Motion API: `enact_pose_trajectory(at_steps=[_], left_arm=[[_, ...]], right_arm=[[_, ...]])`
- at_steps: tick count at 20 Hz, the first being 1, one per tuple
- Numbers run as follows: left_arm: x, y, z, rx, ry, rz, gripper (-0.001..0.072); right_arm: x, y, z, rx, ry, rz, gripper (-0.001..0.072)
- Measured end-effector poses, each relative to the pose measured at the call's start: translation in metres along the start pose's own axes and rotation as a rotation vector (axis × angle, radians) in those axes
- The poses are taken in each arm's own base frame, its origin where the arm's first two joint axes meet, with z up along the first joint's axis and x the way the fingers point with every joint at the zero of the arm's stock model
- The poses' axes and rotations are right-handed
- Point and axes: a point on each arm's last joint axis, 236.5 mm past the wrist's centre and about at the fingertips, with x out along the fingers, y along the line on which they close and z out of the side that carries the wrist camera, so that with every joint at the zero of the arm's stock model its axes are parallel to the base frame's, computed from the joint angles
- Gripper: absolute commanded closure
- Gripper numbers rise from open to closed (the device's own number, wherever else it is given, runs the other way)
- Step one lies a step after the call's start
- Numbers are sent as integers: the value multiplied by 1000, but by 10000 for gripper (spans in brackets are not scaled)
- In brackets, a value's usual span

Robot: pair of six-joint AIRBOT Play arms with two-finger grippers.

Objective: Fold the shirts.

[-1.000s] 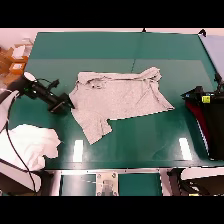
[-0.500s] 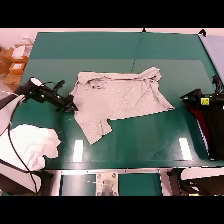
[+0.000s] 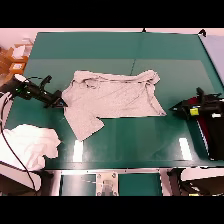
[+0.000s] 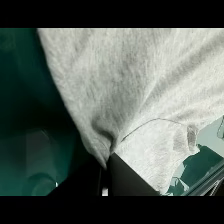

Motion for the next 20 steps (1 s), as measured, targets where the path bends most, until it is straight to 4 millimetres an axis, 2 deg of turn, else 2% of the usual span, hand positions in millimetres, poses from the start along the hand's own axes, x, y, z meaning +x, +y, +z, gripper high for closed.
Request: enact_pose_trajectory(at_steps=[3, 4, 5, 9, 11, 12, 13, 16, 20], left_arm=[[-1, 1, 0, 5, 0, 0, 682], [-2, 1, -1, 6, 5, -1, 683], [-2, 1, -1, 7, 5, -2, 682], [-2, 1, -3, 10, 12, -3, 682], [-2, 1, -3, 13, 13, -4, 682], [-2, 1, -4, 17, 14, -4, 682], [-2, 1, -4, 20, 15, -4, 682], [-2, 1, -5, 28, 21, -3, 682], [-2, 1, -8, 36, 33, -5, 682]], right_arm=[[19, 9, -16, -28, 60, 3, 226], [23, 11, -17, -37, 67, 0, 288], [26, 11, -18, -44, 70, -7, 385], [33, 12, -20, -59, 79, -19, 595], [34, 13, -19, -63, 76, -22, 571], [35, 14, -19, -63, 75, -18, 467], [34, 16, -19, -61, 75, -9, 428], [32, 19, -19, -72, 84, -5, 431], [10, 31, -13, -104, 70, 0, 419]])
